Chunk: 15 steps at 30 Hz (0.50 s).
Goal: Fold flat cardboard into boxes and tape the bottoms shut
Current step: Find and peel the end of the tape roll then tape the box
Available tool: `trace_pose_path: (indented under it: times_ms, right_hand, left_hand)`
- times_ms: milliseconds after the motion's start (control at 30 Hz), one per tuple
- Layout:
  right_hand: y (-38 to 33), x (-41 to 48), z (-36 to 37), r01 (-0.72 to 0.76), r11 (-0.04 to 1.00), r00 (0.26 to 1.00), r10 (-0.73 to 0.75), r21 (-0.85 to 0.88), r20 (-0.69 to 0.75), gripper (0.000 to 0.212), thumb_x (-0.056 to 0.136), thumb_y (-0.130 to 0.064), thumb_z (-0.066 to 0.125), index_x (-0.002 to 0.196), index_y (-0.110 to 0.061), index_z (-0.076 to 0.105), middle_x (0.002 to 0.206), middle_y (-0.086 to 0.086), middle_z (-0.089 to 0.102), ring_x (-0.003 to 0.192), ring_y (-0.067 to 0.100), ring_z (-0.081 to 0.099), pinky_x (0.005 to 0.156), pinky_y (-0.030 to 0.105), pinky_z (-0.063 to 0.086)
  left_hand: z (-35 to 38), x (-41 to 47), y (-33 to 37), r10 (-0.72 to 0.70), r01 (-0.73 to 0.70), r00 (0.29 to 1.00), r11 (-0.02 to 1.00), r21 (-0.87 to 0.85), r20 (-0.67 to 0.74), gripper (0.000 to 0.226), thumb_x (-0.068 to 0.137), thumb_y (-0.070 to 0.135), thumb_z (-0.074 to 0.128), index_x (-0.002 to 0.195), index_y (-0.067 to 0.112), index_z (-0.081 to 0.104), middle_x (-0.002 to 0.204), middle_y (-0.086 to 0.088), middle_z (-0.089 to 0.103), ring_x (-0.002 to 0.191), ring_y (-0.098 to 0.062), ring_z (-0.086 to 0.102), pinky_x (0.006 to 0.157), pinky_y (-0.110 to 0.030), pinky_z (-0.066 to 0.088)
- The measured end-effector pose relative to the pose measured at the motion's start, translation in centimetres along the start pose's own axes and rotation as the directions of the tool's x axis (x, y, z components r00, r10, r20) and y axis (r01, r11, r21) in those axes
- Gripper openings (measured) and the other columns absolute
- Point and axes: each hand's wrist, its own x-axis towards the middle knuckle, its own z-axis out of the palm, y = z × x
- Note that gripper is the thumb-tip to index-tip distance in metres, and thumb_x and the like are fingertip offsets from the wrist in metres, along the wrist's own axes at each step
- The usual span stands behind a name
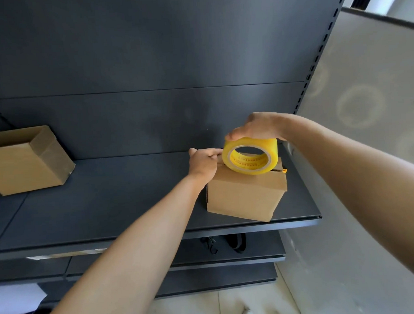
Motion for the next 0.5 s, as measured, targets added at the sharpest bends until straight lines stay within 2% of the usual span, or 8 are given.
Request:
trace_pose_path:
  times_ms: [100, 167, 233, 333, 400, 500]
  right_hand:
    - [1.0, -0.4, -0.5, -0.024, 0.99, 1.0, 0.023, -0.136, -0.008, 0.058, 0.06, -0.08, 0.058, 0.07, -0.023, 0.055, 0.073, -0.001, 0.057, 0.066, 0.016, 0.055, 0.057, 0.029, 0.039]
    - [2.2, -0.9, -0.9, -0.08, 0.976, 0.997, 0.08, -0.202, -0.006, 0.066, 0.053, -0.087, 0.056, 0.072, -0.023, 0.053, 0.077, -0.003, 0.057, 0.069, 0.016, 0.055, 0.066, 0.033, 0.046]
    - [3.6, -1.4, -1.3, -0.096, 0.971, 0.995, 0.098, -0.221, -0.003, 0.071, 0.05, -0.093, 0.048, 0.071, -0.025, 0.052, 0.076, -0.004, 0.055, 0.068, 0.015, 0.053, 0.065, 0.032, 0.044]
    - [5.0, -1.7, -1.9, -0.099, 0.983, 0.995, 0.099, -0.154, -0.006, 0.064, 0.057, -0.088, 0.043, 0.072, -0.027, 0.055, 0.077, -0.001, 0.057, 0.068, 0.016, 0.055, 0.058, 0.029, 0.037]
    - [5.2, -1.7, -2.0, -0.082, 0.982, 0.997, 0.083, -0.167, 0.001, 0.058, 0.059, -0.081, 0.05, 0.075, -0.026, 0.057, 0.079, 0.001, 0.06, 0.07, 0.017, 0.057, 0.06, 0.029, 0.04]
    - [5.5, -1.7, -2.1, -0.099, 0.967, 0.995, 0.102, -0.234, -0.001, 0.057, 0.056, -0.08, 0.058, 0.069, -0.024, 0.057, 0.075, 0.0, 0.058, 0.069, 0.02, 0.058, 0.068, 0.032, 0.048]
  left_hand:
    - [0.1, -0.2, -0.1, 0.033, -0.032, 0.999, 0.999, 0.042, -0.022, 0.043, 0.098, 0.006, 0.034, 0.113, 0.023, 0.07, 0.108, -0.002, 0.033, 0.101, -0.018, 0.047, 0.095, -0.02, 0.033]
    - [0.2, -0.2, 0.0, 0.044, -0.043, 0.999, 0.997, 0.056, -0.023, 0.04, 0.1, 0.009, 0.036, 0.113, 0.024, 0.07, 0.111, -0.001, 0.033, 0.1, -0.016, 0.045, 0.093, -0.017, 0.031]
    - [0.6, -0.2, 0.2, 0.058, -0.056, 0.998, 0.996, 0.062, -0.02, 0.037, 0.101, 0.01, 0.037, 0.114, 0.023, 0.07, 0.113, -0.001, 0.034, 0.101, -0.015, 0.044, 0.092, -0.016, 0.031]
    - [0.9, -0.2, 0.3, 0.058, -0.056, 0.998, 0.996, 0.072, -0.024, 0.037, 0.1, 0.011, 0.038, 0.112, 0.025, 0.07, 0.113, 0.0, 0.034, 0.095, -0.016, 0.048, 0.083, -0.02, 0.041]
    - [0.8, -0.3, 0.4, 0.046, -0.044, 0.998, 0.997, 0.07, -0.037, 0.038, 0.1, 0.011, 0.038, 0.111, 0.027, 0.07, 0.113, 0.0, 0.035, 0.092, -0.016, 0.05, 0.072, -0.018, 0.043]
    - [0.8, -0.4, 0.7, 0.032, -0.028, 0.998, 0.997, 0.075, -0.054, 0.038, 0.1, 0.011, 0.038, 0.111, 0.027, 0.07, 0.115, 0.0, 0.035, 0.089, -0.015, 0.051, 0.064, -0.013, 0.04]
